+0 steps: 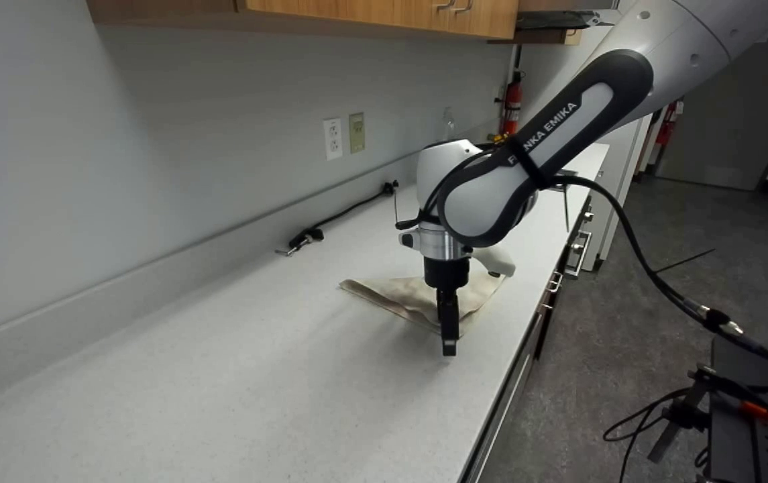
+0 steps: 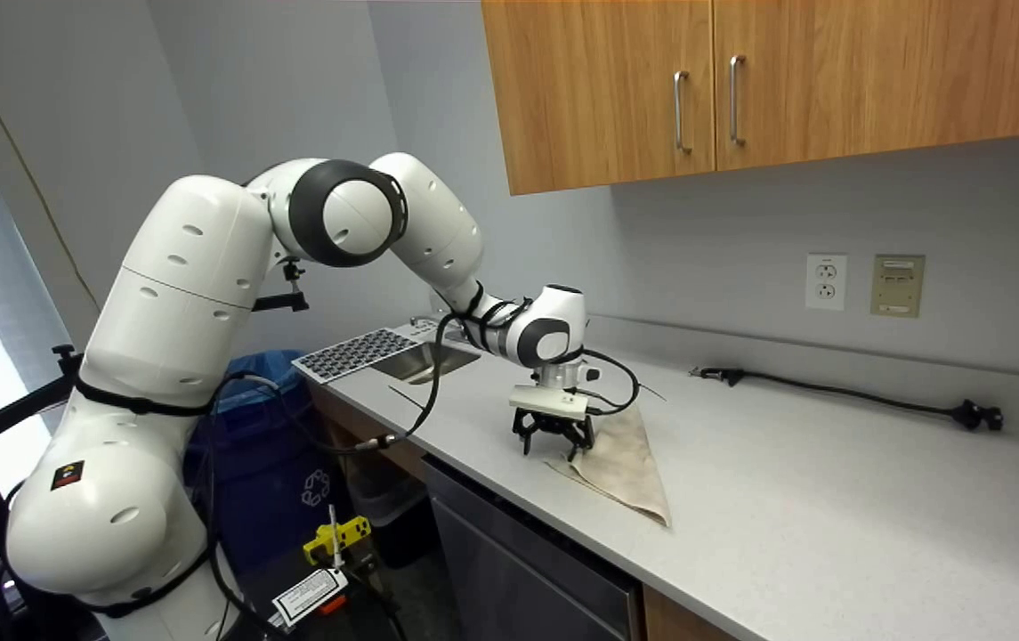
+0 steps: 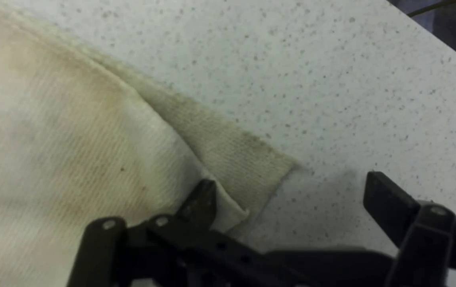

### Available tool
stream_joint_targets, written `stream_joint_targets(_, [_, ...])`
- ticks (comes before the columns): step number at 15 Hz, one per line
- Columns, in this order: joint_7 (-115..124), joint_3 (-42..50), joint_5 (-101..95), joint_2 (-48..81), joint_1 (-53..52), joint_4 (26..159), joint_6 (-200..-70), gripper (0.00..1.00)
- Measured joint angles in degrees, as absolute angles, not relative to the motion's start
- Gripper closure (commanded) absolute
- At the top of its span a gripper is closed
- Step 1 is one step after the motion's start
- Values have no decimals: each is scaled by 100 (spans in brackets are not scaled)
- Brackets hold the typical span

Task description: Fold the cloth into a triangle

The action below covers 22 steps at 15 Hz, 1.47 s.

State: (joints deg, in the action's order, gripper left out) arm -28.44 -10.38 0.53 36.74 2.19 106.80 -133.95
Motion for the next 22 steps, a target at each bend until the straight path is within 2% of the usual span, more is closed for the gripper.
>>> stream_joint_targets(9, [-2846, -1148, 202, 3657, 285, 10680, -13339, 0])
stream_joint_targets(22, [-2856, -1083, 313, 3118, 340, 10791, -12435, 0])
